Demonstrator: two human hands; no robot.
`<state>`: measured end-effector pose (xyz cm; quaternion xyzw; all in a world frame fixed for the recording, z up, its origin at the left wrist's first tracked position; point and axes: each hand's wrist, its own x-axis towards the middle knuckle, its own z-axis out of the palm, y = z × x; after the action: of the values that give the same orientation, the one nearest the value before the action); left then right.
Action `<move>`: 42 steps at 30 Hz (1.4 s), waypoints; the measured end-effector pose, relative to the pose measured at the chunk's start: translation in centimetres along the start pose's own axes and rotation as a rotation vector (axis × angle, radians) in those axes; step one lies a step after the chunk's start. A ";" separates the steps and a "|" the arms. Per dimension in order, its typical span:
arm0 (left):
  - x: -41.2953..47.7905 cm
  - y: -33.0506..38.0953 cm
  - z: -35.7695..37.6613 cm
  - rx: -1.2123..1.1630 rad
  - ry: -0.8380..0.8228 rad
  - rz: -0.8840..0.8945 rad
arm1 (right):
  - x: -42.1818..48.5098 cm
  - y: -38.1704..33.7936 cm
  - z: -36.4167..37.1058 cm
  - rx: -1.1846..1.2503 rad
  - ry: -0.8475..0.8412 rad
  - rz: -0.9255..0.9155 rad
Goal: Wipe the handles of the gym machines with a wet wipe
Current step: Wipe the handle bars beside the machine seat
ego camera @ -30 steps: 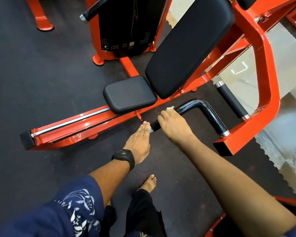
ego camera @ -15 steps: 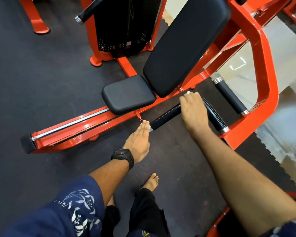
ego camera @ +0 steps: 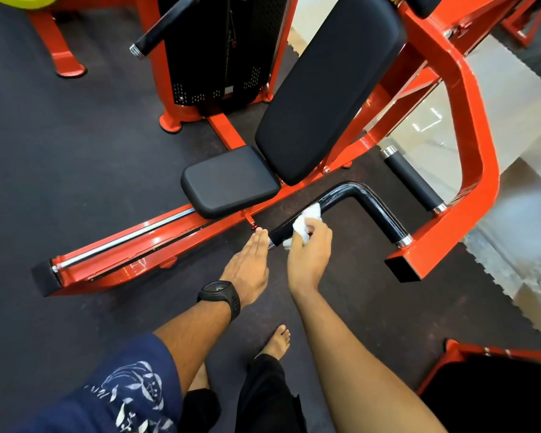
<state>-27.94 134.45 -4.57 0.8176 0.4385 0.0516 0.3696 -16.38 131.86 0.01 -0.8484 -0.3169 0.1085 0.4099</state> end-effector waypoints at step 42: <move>3.4 3.6 -0.1 -0.002 0.064 0.079 | 5.7 -4.2 -1.4 0.822 0.227 0.664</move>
<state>-23.46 135.86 -2.93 0.8318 0.4176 0.0926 0.3538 -13.26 136.52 4.57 -0.6791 0.0832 0.2549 0.6833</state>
